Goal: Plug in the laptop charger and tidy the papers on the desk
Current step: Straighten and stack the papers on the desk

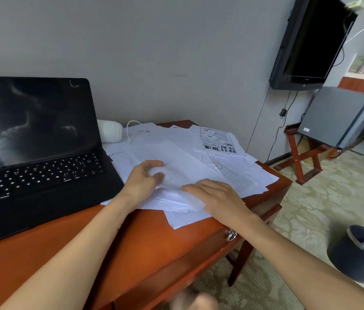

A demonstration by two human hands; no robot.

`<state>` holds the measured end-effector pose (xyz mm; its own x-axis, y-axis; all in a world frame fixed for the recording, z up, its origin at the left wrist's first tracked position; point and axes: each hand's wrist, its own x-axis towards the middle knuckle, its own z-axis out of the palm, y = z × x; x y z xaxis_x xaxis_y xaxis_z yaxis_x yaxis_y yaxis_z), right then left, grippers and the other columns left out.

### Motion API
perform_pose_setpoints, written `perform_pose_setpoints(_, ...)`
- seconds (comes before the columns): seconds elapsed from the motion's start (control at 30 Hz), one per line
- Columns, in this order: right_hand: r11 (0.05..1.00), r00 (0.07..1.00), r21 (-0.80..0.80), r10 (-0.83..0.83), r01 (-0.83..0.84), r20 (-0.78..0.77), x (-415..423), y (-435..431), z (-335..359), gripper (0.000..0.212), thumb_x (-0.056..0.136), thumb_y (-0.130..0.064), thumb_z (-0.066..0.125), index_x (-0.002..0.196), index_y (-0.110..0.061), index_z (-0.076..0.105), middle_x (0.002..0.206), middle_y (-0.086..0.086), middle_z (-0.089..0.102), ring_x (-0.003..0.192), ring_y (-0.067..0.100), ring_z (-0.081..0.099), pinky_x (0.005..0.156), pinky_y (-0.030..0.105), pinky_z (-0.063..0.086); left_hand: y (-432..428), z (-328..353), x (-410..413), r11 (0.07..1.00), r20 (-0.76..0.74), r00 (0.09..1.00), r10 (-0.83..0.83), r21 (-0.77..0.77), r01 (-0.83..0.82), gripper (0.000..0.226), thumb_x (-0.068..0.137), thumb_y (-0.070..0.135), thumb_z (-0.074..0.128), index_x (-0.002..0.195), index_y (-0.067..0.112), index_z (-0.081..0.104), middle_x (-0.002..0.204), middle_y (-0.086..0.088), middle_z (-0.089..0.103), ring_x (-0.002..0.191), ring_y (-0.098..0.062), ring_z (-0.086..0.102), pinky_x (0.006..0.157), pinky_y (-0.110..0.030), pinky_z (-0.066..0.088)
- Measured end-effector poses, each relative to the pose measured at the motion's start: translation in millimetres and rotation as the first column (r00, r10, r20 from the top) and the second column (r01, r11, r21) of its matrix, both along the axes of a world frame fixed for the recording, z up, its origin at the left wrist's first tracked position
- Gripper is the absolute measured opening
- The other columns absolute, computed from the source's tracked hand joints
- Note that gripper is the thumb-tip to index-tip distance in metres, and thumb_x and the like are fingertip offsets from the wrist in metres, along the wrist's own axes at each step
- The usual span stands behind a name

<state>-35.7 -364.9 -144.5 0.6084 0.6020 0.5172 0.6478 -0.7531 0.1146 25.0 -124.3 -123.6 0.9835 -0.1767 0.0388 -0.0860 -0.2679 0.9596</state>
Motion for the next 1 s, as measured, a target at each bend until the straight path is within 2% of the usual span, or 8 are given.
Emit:
perform_pose_setpoints(0.13, 0.991, 0.973, 0.017, -0.125, 0.13, -0.193, -6, -7, 6, 0.06, 0.094, -0.046, 0.052, 0.149, -0.024, 0.046, 0.146, -0.012, 0.051, 0.132, 0.005, 0.044, 0.11, 0.025, 0.036, 8, 5, 2, 0.998, -0.076, 0.995, 0.07, 0.003, -0.07, 0.036, 0.101, 0.008, 0.062, 0.126, 0.032, 0.067, 0.114, 0.0, 0.069, 0.098, -0.017, 0.071, 0.079, -0.019, 0.053)
perform_pose_setpoints(0.3, 0.892, 0.814, 0.28, -0.149, 0.356, -0.561, -11, -20, 0, 0.067, 0.098, -0.07, 0.023, 0.155, -0.037, 0.033, 0.154, -0.022, 0.032, 0.144, -0.004, 0.018, 0.123, 0.033, 0.017, 22, 11, 9, 0.987, -0.152, 0.976, 0.157, 0.044, -0.152, 0.039, 0.097, 0.003, 0.059, 0.13, 0.024, 0.058, 0.113, -0.008, 0.063, 0.088, -0.018, 0.063, 0.067, -0.029, 0.051)
perform_pose_setpoints(0.43, 0.714, 0.745, 0.348, -0.36, 0.608, -0.562, 13, -18, 2, 0.055, 0.1, -0.061, 0.029, 0.135, -0.027, 0.055, 0.141, -0.01, 0.052, 0.139, 0.016, 0.039, 0.118, 0.043, 0.028, 24, 16, 6, 0.989, -0.165, 0.979, 0.117, 0.106, -0.1, 0.059, 0.098, 0.004, 0.06, 0.149, 0.023, 0.037, 0.105, -0.002, 0.058, 0.088, -0.017, 0.06, 0.064, -0.026, 0.045)
perform_pose_setpoints(0.53, 0.737, 0.68, 0.191, -0.449, 0.649, -0.579, 24, -17, 2, 0.054, 0.1, -0.059, 0.037, 0.14, -0.025, 0.051, 0.144, -0.008, 0.049, 0.14, 0.021, 0.036, 0.116, 0.04, 0.027, 24, 17, 3, 0.989, -0.135, 0.988, 0.081, 0.13, -0.064, 0.084, 0.097, 0.0, 0.061, 0.162, 0.027, 0.015, 0.125, 0.001, 0.052, 0.106, -0.024, 0.058, 0.086, -0.032, 0.049)
perform_pose_setpoints(0.67, 0.777, 0.732, 0.249, -0.359, 0.579, -0.58, 26, -16, 2, 0.044, 0.098, -0.049, 0.05, 0.135, -0.025, 0.054, 0.134, -0.008, 0.055, 0.13, 0.017, 0.044, 0.112, 0.041, 0.036, 27, 22, 3, 0.985, -0.106, 0.992, 0.062, 0.168, -0.044, 0.101, 0.095, 0.0, 0.063, 0.165, 0.032, -0.003, 0.155, -0.003, 0.04, 0.119, -0.026, 0.057, 0.094, -0.037, 0.052)
perform_pose_setpoints(0.77, 0.689, 0.721, 0.44, -0.175, 0.576, -0.67, 26, -18, 10, 0.034, 0.097, -0.031, 0.057, 0.131, -0.026, 0.058, 0.125, -0.008, 0.06, 0.117, 0.01, 0.055, 0.106, 0.042, 0.047, 31, 24, 4, 0.975, -0.114, 0.993, 0.011, 0.223, 0.015, 0.109, 0.095, 0.003, 0.066, 0.165, 0.033, -0.012, 0.161, -0.002, 0.034, 0.113, -0.02, 0.055, 0.088, -0.03, 0.047)
perform_pose_setpoints(0.87, 0.55, 0.677, 0.58, 0.036, 0.601, -0.735, 26, -22, 19, 0.054, 0.087, -0.039, 0.06, 0.139, -0.028, 0.055, 0.138, -0.008, 0.059, 0.129, 0.009, 0.054, 0.114, 0.045, 0.042, 30, 22, 5, 0.982, -0.126, 0.991, 0.036, 0.19, -0.012, 0.111, 0.096, 0.005, 0.067, 0.164, 0.034, -0.016, 0.168, -0.004, 0.025, 0.136, -0.031, 0.05, 0.098, -0.037, 0.049)
perform_pose_setpoints(1.0, 0.551, 0.681, 0.556, -0.033, 0.623, -0.731, 34, -18, 21, 0.053, 0.095, -0.032, 0.06, 0.146, -0.026, 0.045, 0.147, -0.007, 0.048, 0.14, 0.015, 0.042, 0.117, 0.04, 0.035, 26, 19, 7, 0.993, -0.186, 0.975, 0.118, 0.011, -0.118, 0.108, 0.098, 0.009, 0.067, 0.164, 0.03, -0.017, 0.155, -0.001, 0.042, 0.132, -0.032, 0.054, 0.104, -0.039, 0.048)
